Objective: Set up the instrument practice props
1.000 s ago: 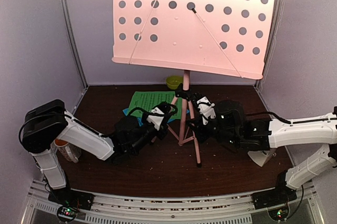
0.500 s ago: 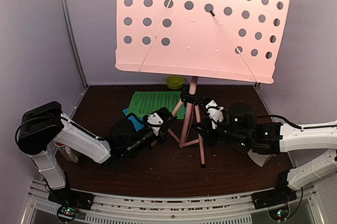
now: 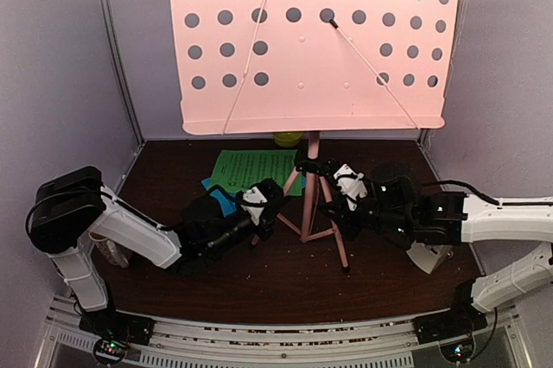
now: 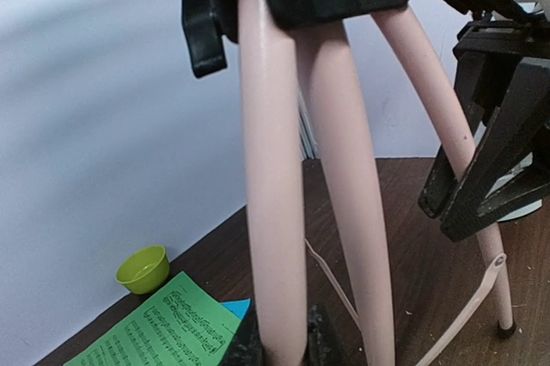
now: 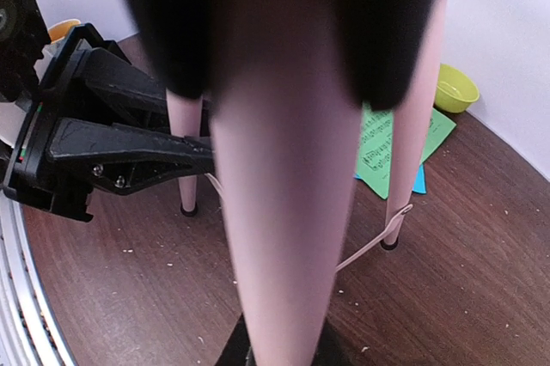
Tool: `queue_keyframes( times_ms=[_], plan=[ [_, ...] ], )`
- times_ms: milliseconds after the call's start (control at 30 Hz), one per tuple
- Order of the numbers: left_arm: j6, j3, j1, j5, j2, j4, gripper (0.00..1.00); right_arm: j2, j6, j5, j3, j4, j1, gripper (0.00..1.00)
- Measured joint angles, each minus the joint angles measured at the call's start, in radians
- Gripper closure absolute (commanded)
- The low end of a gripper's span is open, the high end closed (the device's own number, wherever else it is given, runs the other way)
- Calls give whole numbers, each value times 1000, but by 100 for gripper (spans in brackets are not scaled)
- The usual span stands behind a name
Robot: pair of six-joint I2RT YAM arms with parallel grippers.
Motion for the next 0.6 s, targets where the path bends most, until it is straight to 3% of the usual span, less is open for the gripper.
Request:
queue_keyframes(
  times_ms=[233,600],
  plan=[
    [3,132,29,10,90,-56,100,2,-23,26,6,-18,-68,100],
    [-35,181,81,69,112,-109,99,58,-32,-118,40,3,-183,100]
  ],
)
